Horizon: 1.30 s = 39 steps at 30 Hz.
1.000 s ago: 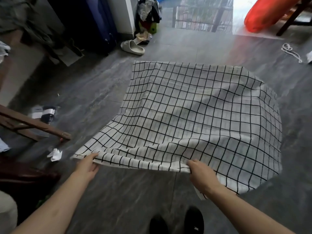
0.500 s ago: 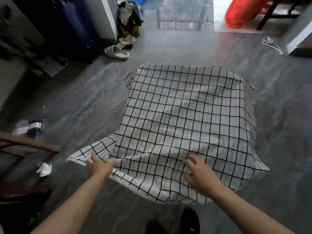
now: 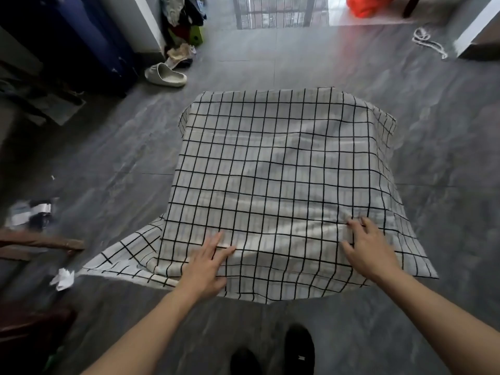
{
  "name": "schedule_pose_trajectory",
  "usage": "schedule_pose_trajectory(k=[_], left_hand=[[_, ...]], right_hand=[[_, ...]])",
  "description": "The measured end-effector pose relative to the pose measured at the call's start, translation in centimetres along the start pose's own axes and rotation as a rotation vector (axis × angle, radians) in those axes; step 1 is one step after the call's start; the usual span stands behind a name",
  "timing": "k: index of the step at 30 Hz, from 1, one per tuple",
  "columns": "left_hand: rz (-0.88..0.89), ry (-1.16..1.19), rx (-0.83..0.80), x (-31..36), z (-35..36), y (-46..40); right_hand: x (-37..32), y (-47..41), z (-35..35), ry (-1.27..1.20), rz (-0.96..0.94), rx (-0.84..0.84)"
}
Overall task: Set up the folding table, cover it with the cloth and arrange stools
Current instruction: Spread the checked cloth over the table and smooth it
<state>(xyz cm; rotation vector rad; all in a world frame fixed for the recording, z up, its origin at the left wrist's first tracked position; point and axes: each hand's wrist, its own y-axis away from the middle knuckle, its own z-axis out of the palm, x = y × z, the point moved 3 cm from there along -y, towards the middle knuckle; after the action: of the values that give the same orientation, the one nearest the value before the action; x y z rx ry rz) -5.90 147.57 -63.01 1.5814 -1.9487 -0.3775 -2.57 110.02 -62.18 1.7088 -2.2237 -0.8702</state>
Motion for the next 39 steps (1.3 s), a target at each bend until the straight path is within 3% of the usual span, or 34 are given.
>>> schedule_pose_trajectory(k=[3, 10, 12, 14, 15, 16, 17, 18, 20, 21, 25, 29, 32, 34, 35, 38, 39], left_hand=[[-0.102, 0.151, 0.145, -1.2, 0.3, 1.2], [-0.662, 0.58, 0.339, -5.4, 0.7, 3.8], [-0.866, 0.778, 0.095, -7.1, 2.5, 4.6], [-1.023, 0.941, -0.418, -7.0, 4.0, 6.6], [-1.05, 0.92, -0.552, -7.5, 4.8, 7.6], [-1.027, 0.85, -0.582, -7.8, 5.2, 8.1], [-0.966, 0.722, -0.467, -8.7, 5.5, 7.8], [-0.899, 0.587, -0.211, -9.6, 5.1, 7.1], [-0.807, 0.563, 0.233, -9.9, 2.6, 6.4], [-0.733, 0.55, 0.37, -9.9, 1.0, 5.8], [-0.45, 0.474, 0.457, -10.8, -2.5, 2.4], [-0.388, 0.721, 0.537, -11.4, -4.4, 0.5], [-0.271, 0.773, 0.57, -13.8, -4.3, 0.6], [-0.277, 0.73, 0.496, -17.1, -1.7, 0.4], [-0.342, 0.655, 0.364, -19.5, 0.9, 0.2], [-0.71, 0.292, -0.335, -26.7, 9.4, 2.1], [-0.824, 0.155, -0.47, -28.2, 10.8, 3.3]], right_hand=[[0.1, 0.3, 0.3, 0.009, -0.022, -0.016], [1.8, 1.6, 0.8, 0.075, -0.109, -0.004], [2.2, 1.6, 0.8, 0.036, -0.064, 0.005], [2.4, 1.6, 0.8, 0.042, -0.039, 0.004], [2.4, 1.7, 0.8, 0.053, -0.028, 0.002], [2.3, 1.7, 0.7, 0.066, -0.02, 0.007], [1.9, 2.0, 0.6, 0.092, -0.02, 0.012], [1.4, 2.2, 0.6, 0.13, -0.044, 0.023], [-0.5, 2.8, 0.7, 0.213, -0.169, 0.064], [-1.7, 3.1, 0.9, 0.241, -0.244, 0.074], [-7.5, 3.6, 2.3, 0.286, -0.419, 0.026], [-12.8, 3.4, 4.3, 0.3, -0.499, 0.001], [-14.8, 2.9, 5.7, 0.312, -0.496, -0.023], [-14.9, 2.3, 6.5, 0.336, -0.476, -0.043], [-14.8, 2.0, 6.9, 0.359, -0.464, -0.052], [-14.7, 1.6, 8.2, 0.411, -0.438, -0.047], [-14.8, 1.6, 8.5, 0.404, -0.434, -0.042]])
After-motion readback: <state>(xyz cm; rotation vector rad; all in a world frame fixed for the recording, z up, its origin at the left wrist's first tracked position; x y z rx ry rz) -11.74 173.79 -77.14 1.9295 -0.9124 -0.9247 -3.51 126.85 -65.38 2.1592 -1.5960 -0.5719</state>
